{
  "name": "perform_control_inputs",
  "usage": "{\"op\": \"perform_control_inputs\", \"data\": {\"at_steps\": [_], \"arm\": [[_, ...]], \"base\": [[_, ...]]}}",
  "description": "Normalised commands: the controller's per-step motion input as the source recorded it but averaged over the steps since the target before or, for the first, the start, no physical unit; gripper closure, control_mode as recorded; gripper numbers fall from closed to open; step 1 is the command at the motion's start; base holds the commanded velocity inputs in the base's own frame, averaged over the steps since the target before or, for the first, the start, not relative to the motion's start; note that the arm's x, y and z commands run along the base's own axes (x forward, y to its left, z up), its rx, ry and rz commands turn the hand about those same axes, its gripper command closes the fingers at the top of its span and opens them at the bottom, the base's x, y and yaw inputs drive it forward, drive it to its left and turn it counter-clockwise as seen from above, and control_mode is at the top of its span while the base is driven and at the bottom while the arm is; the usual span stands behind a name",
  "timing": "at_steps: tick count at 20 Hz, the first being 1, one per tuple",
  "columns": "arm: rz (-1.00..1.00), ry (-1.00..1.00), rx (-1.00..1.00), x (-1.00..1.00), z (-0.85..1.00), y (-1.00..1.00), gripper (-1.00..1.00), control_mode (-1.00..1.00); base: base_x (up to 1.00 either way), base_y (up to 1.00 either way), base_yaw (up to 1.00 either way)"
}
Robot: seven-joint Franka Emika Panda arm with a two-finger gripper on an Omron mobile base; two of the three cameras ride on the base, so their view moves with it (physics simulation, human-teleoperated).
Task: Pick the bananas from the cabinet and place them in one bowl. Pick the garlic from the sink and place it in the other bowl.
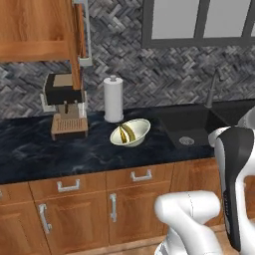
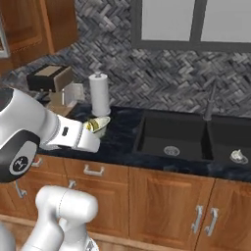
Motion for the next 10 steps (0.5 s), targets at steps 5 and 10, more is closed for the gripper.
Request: {"op": "perform_control_inputs", "data": {"at_steps": [5, 10], "arm": [[0.00, 0.00, 0.00, 0.00, 0.00, 0.00, -1.00, 1.00], [0.00, 0.00, 0.00, 0.00, 0.00, 0.00, -1.00, 1.00]], "base": [[0.00, -0.95, 0.00], [0.00, -0.96, 0.00]]}}
